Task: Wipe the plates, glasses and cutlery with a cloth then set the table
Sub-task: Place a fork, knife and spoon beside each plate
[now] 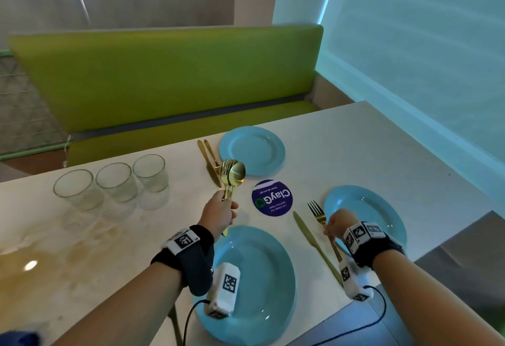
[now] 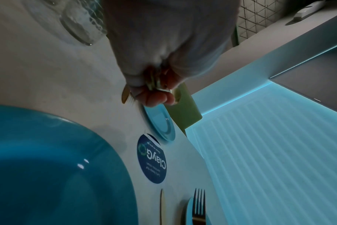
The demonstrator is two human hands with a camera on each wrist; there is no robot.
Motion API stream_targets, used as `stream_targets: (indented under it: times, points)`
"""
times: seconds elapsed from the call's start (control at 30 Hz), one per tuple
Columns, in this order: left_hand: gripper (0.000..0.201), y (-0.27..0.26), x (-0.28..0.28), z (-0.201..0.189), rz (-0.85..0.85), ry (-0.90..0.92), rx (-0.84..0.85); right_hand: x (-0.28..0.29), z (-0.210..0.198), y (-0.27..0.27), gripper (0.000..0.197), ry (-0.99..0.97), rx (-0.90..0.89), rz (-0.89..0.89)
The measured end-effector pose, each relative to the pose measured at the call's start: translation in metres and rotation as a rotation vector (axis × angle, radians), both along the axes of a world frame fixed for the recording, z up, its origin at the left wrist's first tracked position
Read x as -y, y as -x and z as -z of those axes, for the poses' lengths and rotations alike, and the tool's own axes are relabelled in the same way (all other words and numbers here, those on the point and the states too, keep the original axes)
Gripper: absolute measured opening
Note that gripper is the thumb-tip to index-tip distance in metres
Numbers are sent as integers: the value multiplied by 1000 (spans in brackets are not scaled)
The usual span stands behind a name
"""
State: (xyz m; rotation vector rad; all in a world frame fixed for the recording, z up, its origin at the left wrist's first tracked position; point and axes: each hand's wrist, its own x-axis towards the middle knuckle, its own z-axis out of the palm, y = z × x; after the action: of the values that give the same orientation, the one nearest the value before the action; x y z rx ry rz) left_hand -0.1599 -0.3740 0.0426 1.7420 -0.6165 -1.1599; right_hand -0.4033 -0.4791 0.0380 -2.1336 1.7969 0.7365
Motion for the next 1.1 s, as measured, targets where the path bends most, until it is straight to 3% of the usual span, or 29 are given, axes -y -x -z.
stream_targets:
  times: [0.43,0.63,0.9,1.1]
  points:
    - [20,15,-2,18,4,-52,64,14,56,3,35,-29,27,-24]
    - [20,16,0,18,5,-53,74,22,65,7,35,-49,51,31]
    - [20,17,2,18,15,-49,82,20,66,-3,11,-4,-99,-80]
    - [19,16,1,18,25,-50,91,18,61,-3,18,-10,-73,-53]
